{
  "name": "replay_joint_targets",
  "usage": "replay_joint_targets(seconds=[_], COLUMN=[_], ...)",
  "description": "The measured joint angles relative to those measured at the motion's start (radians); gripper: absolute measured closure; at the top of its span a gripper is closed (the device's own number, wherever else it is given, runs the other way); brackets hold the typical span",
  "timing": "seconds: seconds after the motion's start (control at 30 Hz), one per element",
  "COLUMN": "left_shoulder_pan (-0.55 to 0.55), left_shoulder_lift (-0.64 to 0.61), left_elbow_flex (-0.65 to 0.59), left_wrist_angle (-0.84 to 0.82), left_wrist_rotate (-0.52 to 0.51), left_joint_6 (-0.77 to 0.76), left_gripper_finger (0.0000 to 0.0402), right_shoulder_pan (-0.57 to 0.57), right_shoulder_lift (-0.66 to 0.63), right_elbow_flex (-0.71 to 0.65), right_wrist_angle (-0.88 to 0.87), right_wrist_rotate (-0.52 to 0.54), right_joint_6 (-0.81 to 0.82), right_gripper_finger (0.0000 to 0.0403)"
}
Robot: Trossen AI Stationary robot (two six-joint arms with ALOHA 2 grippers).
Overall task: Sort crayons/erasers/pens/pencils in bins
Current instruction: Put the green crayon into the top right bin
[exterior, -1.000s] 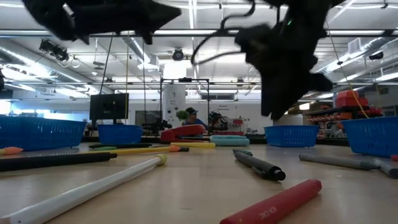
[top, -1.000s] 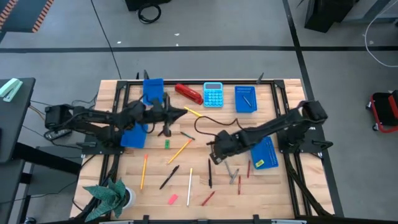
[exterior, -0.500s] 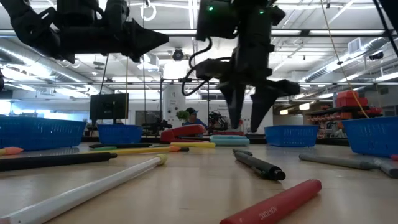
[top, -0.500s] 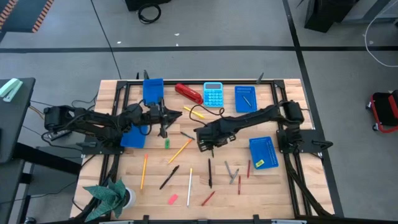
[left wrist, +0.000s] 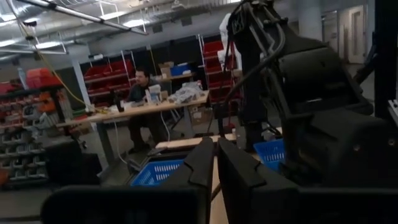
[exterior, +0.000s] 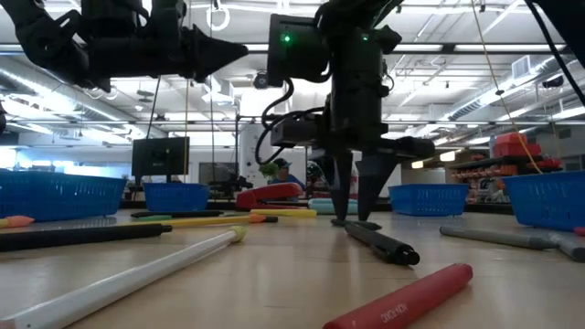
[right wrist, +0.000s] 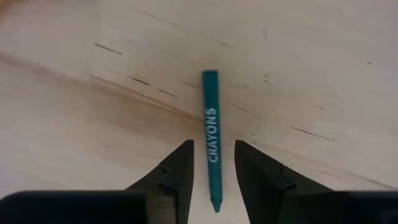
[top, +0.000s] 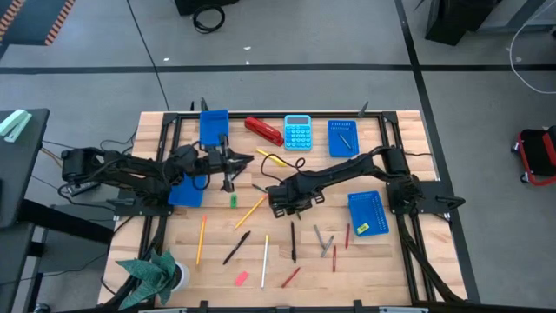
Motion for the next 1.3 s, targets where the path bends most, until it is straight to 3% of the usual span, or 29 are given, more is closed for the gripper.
replay_joint_targets(seconds=[0.67,0.87,1.13,1.3], left_shoulder_pan=[0.041,0.074,0.089,0.089], left_shoulder_lift=[0.0,0.0,0.0,0.0], left_elbow_flex=[0.0,0.0,0.0,0.0], left_wrist_angle=[0.002,0.002,-0.002,-0.002], left_wrist_rotate=[-0.002,0.0,-0.001,0.0], left_joint_6=[0.071,0.052,0.038,0.036], left_gripper_finger=[0.0373,0.0381,0.0378,0.0379], right_shoulder_pan=[0.025,0.017,-0.045,-0.143], right_shoulder_lift=[-0.005,-0.024,-0.186,-0.324], right_elbow_flex=[-0.046,-0.052,-0.051,-0.049], right_wrist_angle=[-0.005,-0.019,-0.074,-0.257], right_wrist_rotate=[0.023,0.116,0.173,0.266], right_joint_6=[-0.195,-0.238,-0.298,-0.369], right_gripper_finger=[0.0362,0.0364,0.0365,0.0365])
